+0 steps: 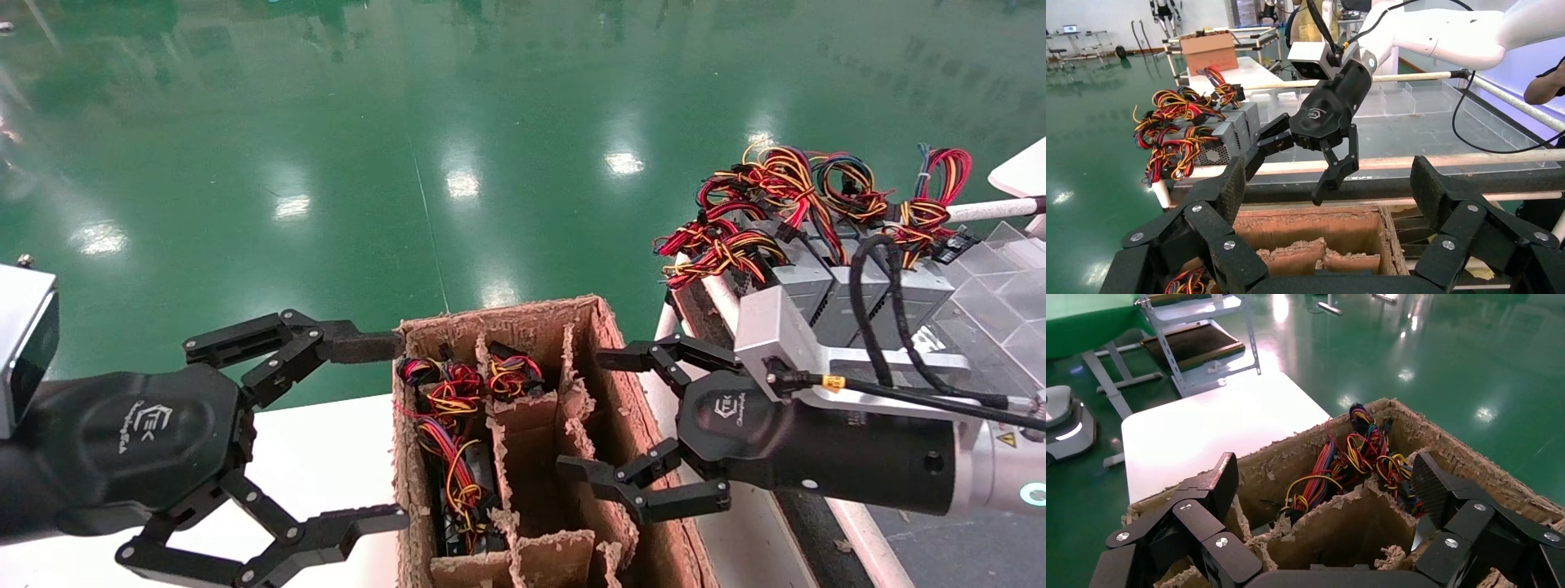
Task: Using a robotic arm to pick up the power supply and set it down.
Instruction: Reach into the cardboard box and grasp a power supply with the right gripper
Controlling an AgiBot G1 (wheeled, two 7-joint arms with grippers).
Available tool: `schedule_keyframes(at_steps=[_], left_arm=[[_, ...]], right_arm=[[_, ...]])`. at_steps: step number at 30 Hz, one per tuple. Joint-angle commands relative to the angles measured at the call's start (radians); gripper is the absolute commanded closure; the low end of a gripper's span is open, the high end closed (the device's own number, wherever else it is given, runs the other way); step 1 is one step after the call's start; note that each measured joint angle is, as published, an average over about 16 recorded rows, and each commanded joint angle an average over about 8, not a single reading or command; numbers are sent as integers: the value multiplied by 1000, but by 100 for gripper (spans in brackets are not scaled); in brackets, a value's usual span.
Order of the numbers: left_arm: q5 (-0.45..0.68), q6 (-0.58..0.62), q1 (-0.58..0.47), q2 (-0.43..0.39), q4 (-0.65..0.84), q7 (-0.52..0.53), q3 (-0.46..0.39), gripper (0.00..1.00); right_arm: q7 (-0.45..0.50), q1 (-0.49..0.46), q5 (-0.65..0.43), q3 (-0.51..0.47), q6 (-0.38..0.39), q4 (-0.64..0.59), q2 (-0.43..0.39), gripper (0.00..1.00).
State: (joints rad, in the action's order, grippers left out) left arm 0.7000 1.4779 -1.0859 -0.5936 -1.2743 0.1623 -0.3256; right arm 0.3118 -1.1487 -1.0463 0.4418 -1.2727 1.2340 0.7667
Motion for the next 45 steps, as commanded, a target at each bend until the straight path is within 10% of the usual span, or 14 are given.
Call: schedule_keyframes(at_steps=[1, 29, 37, 45], left_arm=[[0, 0, 0, 0, 0, 0, 0, 0], [0, 0, 0, 0, 1, 0, -1, 0], [-1, 0, 0, 0, 1, -1, -1, 0], [-1, 0, 0, 0, 1, -1, -1, 0]], right_arm=[[-4, 1, -2, 0, 2, 1, -2, 0], [-19, -214, -260, 225, 9, -447, 427, 0], [-45, -235, -289, 246, 23, -530, 485, 95], [-71, -239, -287, 249, 11, -572, 501, 100]])
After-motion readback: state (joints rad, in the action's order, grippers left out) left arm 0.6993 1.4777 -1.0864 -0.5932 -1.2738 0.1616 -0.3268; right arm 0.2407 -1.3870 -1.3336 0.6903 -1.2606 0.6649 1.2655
